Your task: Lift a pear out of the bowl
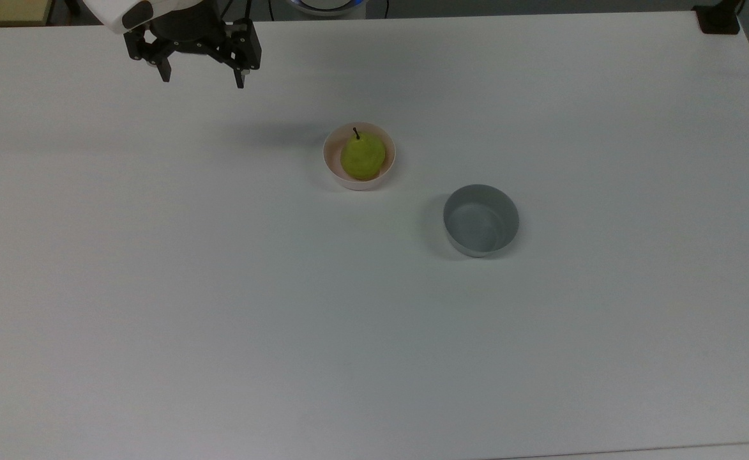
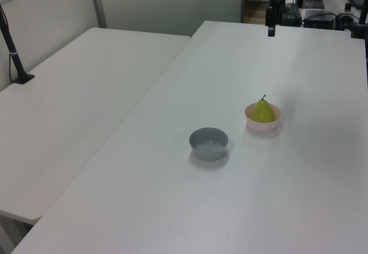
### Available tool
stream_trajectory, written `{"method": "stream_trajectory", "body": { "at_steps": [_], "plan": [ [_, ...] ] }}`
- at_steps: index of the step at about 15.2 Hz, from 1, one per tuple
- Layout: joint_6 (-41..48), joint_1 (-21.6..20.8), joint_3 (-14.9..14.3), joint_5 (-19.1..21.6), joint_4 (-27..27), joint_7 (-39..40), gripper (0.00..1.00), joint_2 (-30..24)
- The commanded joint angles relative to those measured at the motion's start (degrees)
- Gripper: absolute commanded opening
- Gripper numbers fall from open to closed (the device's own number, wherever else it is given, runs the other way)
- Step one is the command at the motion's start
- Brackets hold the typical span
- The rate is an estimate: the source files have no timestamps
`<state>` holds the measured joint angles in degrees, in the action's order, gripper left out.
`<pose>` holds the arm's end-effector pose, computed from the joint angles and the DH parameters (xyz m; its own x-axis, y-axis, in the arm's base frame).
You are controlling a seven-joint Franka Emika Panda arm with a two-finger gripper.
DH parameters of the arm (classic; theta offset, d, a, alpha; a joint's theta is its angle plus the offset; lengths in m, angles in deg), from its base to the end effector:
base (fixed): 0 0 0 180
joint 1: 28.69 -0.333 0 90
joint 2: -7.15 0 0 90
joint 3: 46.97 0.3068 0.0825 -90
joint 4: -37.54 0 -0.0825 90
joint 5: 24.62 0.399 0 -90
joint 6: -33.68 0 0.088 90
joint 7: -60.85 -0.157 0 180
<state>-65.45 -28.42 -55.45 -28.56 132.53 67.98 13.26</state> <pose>0.5965 -0.0989 0.4746 0.9989 -0.0174 -0.0438 -0.0139 -0.9968 0.0783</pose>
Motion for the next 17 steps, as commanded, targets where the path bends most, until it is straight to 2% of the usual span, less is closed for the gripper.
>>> {"method": "stream_trajectory", "body": {
  "at_steps": [1,12,17],
  "plan": [
    [1.8,0.4,0.3,1.0,0.1,-0.4,1.0,-1.2],
    [1.4,-1.0,0.2,1.0,0.0,-0.2,1.0,-0.7],
    [1.2,-7.7,0.1,1.6,0.0,-0.7,1.0,0.0]
  ]
}}
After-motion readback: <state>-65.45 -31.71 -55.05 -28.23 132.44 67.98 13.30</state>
